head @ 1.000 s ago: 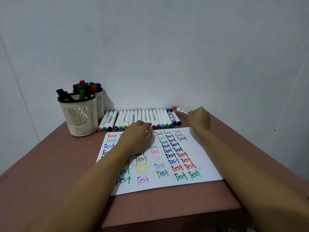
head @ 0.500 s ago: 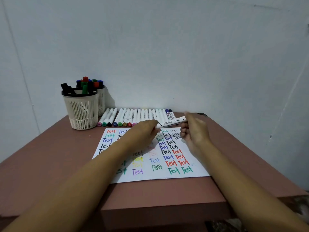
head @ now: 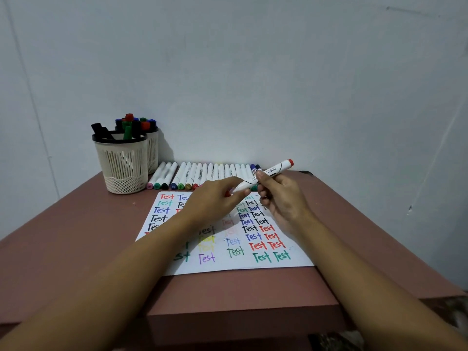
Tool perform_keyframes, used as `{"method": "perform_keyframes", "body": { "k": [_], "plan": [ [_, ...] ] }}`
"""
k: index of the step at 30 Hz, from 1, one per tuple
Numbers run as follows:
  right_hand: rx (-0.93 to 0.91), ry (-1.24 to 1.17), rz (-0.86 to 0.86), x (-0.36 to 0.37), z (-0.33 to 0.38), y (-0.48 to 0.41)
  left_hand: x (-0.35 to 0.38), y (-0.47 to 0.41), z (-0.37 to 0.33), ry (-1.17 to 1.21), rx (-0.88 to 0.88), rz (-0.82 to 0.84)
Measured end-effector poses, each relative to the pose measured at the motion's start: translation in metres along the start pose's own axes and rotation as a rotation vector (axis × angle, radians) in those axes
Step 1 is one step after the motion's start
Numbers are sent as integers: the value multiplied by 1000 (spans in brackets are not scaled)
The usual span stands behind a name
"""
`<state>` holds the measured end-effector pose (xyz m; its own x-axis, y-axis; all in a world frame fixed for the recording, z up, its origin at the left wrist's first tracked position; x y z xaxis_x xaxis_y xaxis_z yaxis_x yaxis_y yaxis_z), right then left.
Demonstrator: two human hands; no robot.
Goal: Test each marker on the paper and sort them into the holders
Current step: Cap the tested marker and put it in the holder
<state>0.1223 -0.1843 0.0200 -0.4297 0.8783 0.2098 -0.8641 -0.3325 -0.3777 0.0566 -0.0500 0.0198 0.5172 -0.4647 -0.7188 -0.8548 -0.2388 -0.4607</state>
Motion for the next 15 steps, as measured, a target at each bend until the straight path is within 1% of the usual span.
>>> {"method": "perform_keyframes", "body": {
  "k": [2,5,7,8,9,11,13,15],
  "plan": [
    [-1,-51,-47,0,3,0,-1,-1,0,38,-61,26],
    [26,-225,-196,-9,7,-3,-1,-3,2,110,-189,77],
    [48,-267,-259,-18,7,-5,-2,-3,4,186,-255,50],
    [52,-241,-271,-22,7,-6,-4,-4,6,234,-288,31],
    [52,-183,-276,-25,5,-6,-5,-6,8,289,-325,16],
    [34,14,-264,-29,1,-8,-6,-8,13,367,-391,-2],
    [-1,240,-235,-32,-4,-10,-7,-9,17,370,-420,-11],
    [-17,391,-223,-33,-9,-10,-6,-10,19,336,-425,6]
  ]
}}
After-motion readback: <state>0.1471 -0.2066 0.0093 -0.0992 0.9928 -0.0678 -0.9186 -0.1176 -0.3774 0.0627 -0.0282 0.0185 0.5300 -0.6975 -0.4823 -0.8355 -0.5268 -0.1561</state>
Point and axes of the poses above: each hand's wrist, its own y-axis away from the middle knuckle, its own x-axis out of the palm, z = x × y, the point moved 2 cm from there along -y, towards the middle knuckle, and after that the axes turned 10 degrees about -x, right-handed, at the moved point
